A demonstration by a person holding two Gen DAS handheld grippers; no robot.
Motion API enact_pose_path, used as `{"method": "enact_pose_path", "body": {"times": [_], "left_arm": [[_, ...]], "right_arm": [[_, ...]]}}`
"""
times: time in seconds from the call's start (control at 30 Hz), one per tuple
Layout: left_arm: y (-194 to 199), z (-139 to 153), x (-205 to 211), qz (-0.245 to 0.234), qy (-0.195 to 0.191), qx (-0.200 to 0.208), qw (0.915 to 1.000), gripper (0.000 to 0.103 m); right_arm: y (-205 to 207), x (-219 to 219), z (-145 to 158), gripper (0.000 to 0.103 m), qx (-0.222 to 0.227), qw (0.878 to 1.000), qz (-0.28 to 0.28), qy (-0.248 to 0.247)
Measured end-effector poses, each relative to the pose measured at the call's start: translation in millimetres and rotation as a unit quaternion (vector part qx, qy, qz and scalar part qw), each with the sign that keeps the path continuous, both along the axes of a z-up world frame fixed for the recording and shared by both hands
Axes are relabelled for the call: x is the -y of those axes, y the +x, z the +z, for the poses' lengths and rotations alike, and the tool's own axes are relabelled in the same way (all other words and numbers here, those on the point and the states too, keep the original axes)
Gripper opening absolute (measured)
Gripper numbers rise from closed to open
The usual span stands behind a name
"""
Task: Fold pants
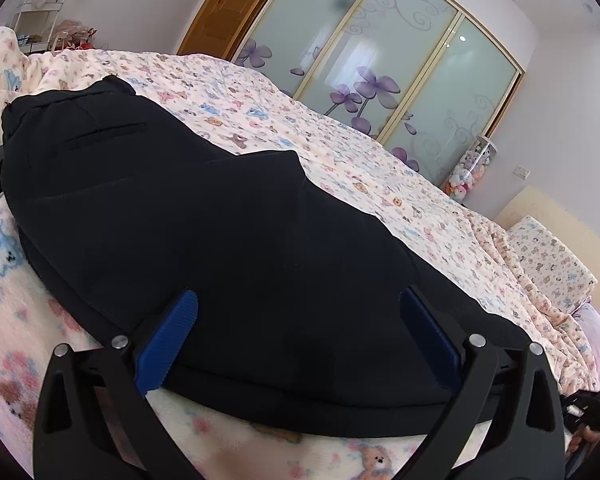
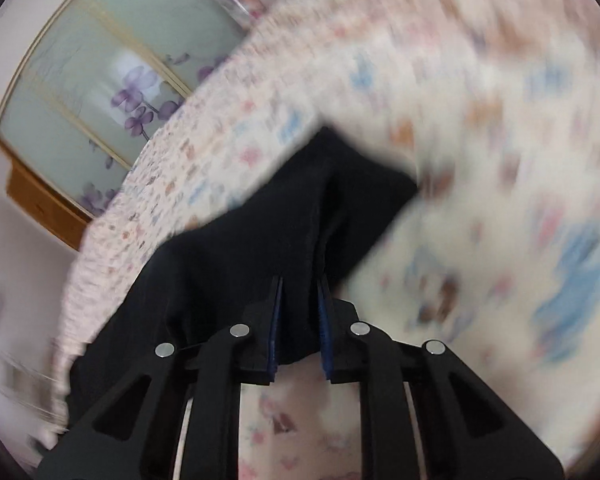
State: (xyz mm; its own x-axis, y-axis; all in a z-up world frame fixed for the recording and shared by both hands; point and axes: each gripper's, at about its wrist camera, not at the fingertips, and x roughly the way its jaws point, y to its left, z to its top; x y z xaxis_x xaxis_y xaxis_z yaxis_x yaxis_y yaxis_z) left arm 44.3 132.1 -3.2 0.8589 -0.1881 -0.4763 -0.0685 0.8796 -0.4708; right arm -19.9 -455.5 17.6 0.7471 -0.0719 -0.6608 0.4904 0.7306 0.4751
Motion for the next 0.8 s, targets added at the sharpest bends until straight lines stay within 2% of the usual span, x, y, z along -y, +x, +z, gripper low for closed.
{"method": "enact_pose_path", "body": {"times": [0.07,0.1,0.17,0.23,0.27,0.3,0.37,0.43,0.5,0.53,0.57,0.63,0.7,0.73,0.77,0.8], "left_arm": [[0.1,-0.3,0.1,0.0,0.0,-0.001,1.0,0.101],[0.3,0.0,0.3,0.0,0.0,-0.002,1.0,0.101],[1.2,0.2,0.4,0.0,0.001,-0.004,1.0,0.101],[1.7,0.0,1.2,0.0,0.002,-0.006,1.0,0.101],[2.2,0.0,1.5,0.0,0.002,-0.007,1.0,0.101],[2.8,0.1,1.9,0.0,0.003,-0.007,1.0,0.101],[3.2,0.0,2.9,0.0,0.005,-0.009,0.9999,0.101],[4.6,-0.4,3.0,-0.001,0.005,-0.011,0.9999,0.101],[5.8,-1.2,1.5,-0.002,0.006,-0.013,0.9999,0.101],[6.0,-1.5,1.2,-0.002,0.006,-0.013,0.9999,0.101],[6.1,-1.6,1.0,-0.002,0.006,-0.014,0.9999,0.101],[6.1,-1.6,0.8,-0.002,0.006,-0.014,0.9999,0.101],[6.8,-1.8,0.2,-0.001,0.007,-0.014,0.9999,0.101],[7.0,-1.9,0.1,-0.001,0.007,-0.015,0.9999,0.101],[7.3,-2.1,0.0,-0.001,0.008,-0.015,0.9999,0.101],[7.3,-2.5,-0.6,-0.002,0.007,-0.015,0.9999,0.101]], "right_arm": [[7.8,-5.4,29.8,0.016,0.019,0.997,0.004,-0.081],[13.4,-5.5,40.2,0.016,0.024,0.994,0.007,-0.107],[27.9,-1.7,67.9,0.016,0.052,0.982,0.025,-0.182],[40.0,-2.4,86.4,0.016,0.1,0.958,0.063,-0.26],[48.6,3.8,83.2,0.016,0.082,0.955,0.061,-0.277],[58.4,18.1,72.4,0.016,0.041,0.961,0.052,-0.267],[79.8,64.9,19.3,0.016,-0.06,0.985,0.039,-0.159],[81.8,87.8,-23.6,0.017,-0.099,0.991,0.033,-0.086],[77.9,95.0,-34.7,0.018,-0.079,0.995,0.021,-0.051],[74.2,98.8,-34.9,0.024,-0.07,0.997,0.01,-0.036],[72.5,100.9,-33.7,0.038,-0.072,0.997,0.004,-0.029],[66.5,103.6,-25.1,0.055,-0.099,0.994,-0.01,-0.038],[56.7,97.2,-8.8,0.056,-0.091,0.994,-0.028,-0.059],[42.9,92.4,1.5,0.056,-0.067,0.995,-0.041,-0.069],[33.3,83.6,10.5,0.055,-0.037,0.997,-0.037,-0.06],[24.6,72.0,16.0,0.055,0.001,1.0,-0.012,-0.022]]}}
